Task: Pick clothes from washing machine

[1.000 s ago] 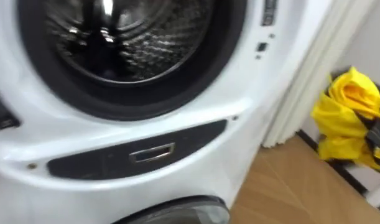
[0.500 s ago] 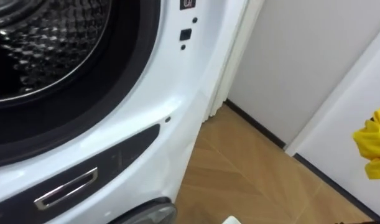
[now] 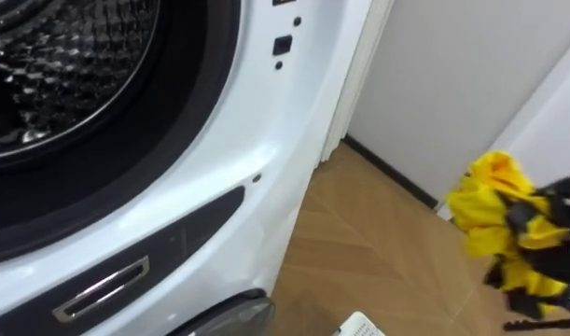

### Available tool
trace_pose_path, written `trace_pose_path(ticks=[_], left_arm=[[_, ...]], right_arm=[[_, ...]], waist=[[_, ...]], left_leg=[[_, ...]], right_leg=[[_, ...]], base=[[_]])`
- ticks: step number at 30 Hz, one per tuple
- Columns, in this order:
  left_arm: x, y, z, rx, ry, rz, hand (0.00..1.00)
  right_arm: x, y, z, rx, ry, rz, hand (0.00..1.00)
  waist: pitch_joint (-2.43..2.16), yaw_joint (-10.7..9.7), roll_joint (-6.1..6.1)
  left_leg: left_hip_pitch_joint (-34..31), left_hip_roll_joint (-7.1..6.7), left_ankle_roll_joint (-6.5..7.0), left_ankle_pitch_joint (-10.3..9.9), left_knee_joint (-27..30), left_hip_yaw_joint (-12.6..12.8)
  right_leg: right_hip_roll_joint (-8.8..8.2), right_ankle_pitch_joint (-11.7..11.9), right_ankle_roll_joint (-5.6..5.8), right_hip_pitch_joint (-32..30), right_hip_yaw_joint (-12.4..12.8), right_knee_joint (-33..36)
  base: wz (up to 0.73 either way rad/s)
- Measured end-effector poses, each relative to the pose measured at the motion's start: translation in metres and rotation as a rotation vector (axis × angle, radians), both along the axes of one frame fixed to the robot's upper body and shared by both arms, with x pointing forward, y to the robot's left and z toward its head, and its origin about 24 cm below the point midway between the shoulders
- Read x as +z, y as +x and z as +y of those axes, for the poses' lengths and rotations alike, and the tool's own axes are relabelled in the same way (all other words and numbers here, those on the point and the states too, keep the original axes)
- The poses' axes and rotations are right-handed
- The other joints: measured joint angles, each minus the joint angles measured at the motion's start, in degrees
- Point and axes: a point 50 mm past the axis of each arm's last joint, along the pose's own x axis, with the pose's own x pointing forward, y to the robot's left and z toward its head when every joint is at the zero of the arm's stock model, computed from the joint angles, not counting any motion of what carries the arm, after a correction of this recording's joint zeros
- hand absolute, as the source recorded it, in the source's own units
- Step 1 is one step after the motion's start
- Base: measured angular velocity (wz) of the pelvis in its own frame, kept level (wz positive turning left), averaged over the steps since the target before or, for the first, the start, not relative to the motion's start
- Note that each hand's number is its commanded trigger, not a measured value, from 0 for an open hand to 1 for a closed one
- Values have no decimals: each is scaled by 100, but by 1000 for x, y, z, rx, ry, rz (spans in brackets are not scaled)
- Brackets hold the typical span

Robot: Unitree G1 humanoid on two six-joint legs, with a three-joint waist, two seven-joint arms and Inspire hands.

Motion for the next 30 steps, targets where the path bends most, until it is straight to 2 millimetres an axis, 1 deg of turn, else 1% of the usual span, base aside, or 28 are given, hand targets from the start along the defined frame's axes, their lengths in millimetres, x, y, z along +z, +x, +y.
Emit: trace_pose_path(ticks=[1, 2, 3, 4, 5, 6, 7, 8, 9, 10, 11, 12, 13, 14, 15, 16, 18, 19, 22, 23, 25, 26, 27, 28, 30], left_arm=[[-1, 2, -2, 0, -9, -4, 0], [-1, 2, -3, -6, -11, 1, 0], [-2, 4, -6, -11, -20, 1, 0], [-3, 4, -8, -12, -28, 4, 0], [-3, 4, -9, -7, -31, 2, 0], [-4, 4, -9, -11, -30, 6, 0], [-4, 8, -9, -14, -29, 3, 0], [-4, 11, -11, -27, -33, 4, 0], [-5, 18, -14, -38, -43, -12, 0], [-5, 26, -17, -37, -56, -39, 0], [-5, 28, -17, -29, -62, -54, 0], [-5, 30, -19, -20, -73, -74, 0], [-6, 33, -21, -17, -83, -82, 0], [-6, 34, -22, -21, -87, -84, 0], [-6, 39, -24, -31, -94, -90, 0], [-6, 43, -25, -42, -96, -101, 0], [-5, 50, -27, -50, -97, -126, 0], [-5, 54, -27, -42, -103, -143, 0], [-4, 57, -28, -35, -104, -162, 0], [-4, 57, -28, -33, -105, -165, 0], [-3, 63, -28, -36, -95, -187, 0], [-3, 64, -28, -38, -92, -191, 0], [-2, 67, -29, -51, -89, -197, 0], [-2, 69, -31, -63, -91, -203, 0], [-2, 72, -33, -77, -91, -208, 0]], right_arm=[[-9, 5, -2, -8, 19, 35, 100], [-15, 7, -3, -13, 28, 56, 100], [-27, 9, -5, -22, 45, 101, 100], [-38, 10, -5, -27, 59, 144, 100], [-43, 11, -5, -27, 68, 164, 100], [-56, 12, -4, -25, 109, 209, 100], [-63, 13, -4, -26, 123, 238, 100], [-78, 15, -4, -34, 138, 296, 100], [-90, 16, -6, -48, 147, 345, 100], [-99, 16, -6, -55, 152, 384, 100], [-104, 16, -6, -55, 155, 401, 100], [-114, 18, -6, -63, 163, 430, 100], [-125, 19, -6, -90, 159, 459, 100], [-131, 18, -8, -107, 160, 477, 100], [-140, 16, -11, -138, 160, 509, 100], [-150, 12, -15, -169, 158, 540, 100], [-166, 4, -20, -221, 152, 594, 100], [-174, -1, -21, -247, 151, 617, 100], [-187, -10, -19, -294, 161, 634, 100], [-188, -11, -18, -296, 160, 628, 100], [-186, -9, -19, -305, 153, 590, 100], [-187, -9, -19, -310, 154, 581, 100], [-187, -9, -20, -326, 161, 568, 100], [-186, -8, -21, -337, 163, 554, 100], [-185, -5, -21, -344, 161, 529, 100]], waist=[[-2, 33, 76], [-1, 68, 110], [-18, 137, 139], [-21, 161, 224], [-13, 164, 259], [-12, 179, 298], [-8, 186, 318], [-3, 209, 356], [9, 294, 407], [-4, 319, 465], [-7, 321, 486], [-28, 336, 525], [-30, 337, 570], [-31, 344, 595], [-25, 385, 655], [-29, 421, 696], [-25, 450, 721], [-32, 457, 748], [-30, 534, 762], [-27, 543, 767], [-24, 541, 791], [-26, 541, 794], [-20, 544, 801], [-25, 561, 808], [-22, 579, 806]], left_leg=[[-118, -5, 1, -1, 44, -16], [-163, -9, 1, -1, 64, -14], [-243, -18, 2, -1, 91, -19], [-344, -25, 2, -1, 102, -26], [-399, -28, 2, -1, 117, -29], [-510, -23, 2, -1, 186, -32], [-550, -22, 3, -1, 216, -38], [-627, -26, 3, -1, 248, -62], [-673, -35, 3, -1, 242, -78], [-763, -48, 4, -1, 245, -138], [-804, -60, 4, -1, 244, -160], [-893, -74, 5, -1, 260, -236], [-990, -102, 12, 4, 286, -466], [-1033, -111, 15, 5, 293, -560], [-1098, -130, 15, 6, 293, -668], [-1160, -156, 25, 12, 292, -732], [-1265, -208, 61, 33, 293, -864], [-1370, -229, 68, 37, 294, -937], [-1520, -279, 74, 40, 296, -947], [-1553, -298, 85, 46, 298, -963], [-1766, -366, 140, 78, 373, -1015], [-1812, -383, 157, 88, 382, -1038], [-1868, -414, 182, 103, 382, -1076], [-1937, -429, 191, 107, 394, -1075], [-2053, -465, 239, 135, 393, -1082]], right_leg=[[-35, 5, 8, -87, -16, 3], [-44, 8, 12, -133, -19, 15], [-51, 14, 22, -207, -17, 34], [-65, 13, 25, -319, -34, 72], [-73, 11, 27, -372, -54, 103], [-95, 12, 26, -457, -78, 123], [-104, 14, 23, -483, -89, 133], [-117, 14, 22, -558, -114, 185], [-120, 15, 24, -622, -122, 213], [-140, 16, 25, -717, -174, 249], [-145, 15, 25, -771, -182, 281], [-152, 21, 32, -858, -179, 299], [-168, 38, 39, -914, -177, 303], [-175, 53, 44, -950, -179, 304], [-188, 69, 56, -999, -191, 307], [-236, 70, 58, -1068, -273, 342], [-296, 64, 67, -1178, -342, 404], [-321, 62, 89, -1260, -357, 418], [-354, 80, 118, -1453, -356, 512], [-368, 84, 125, -1495, -357, 524], [-456, 109, 158, -1693, -422, 584], [-469, 114, 170, -1729, -408, 586], [-490, 120, 192, -1779, -401, 583], [-512, 120, 242, -1847, -402, 586], [-539, 143, 289, -1955, -378, 583]], base=[[10], [7], [0], [4], [13], [11], [13], [9], [13], [11], [12], [10], [9], [13], [18], [21], [29], [30], [8], [0], [11], [18], [15], [11], [2]])
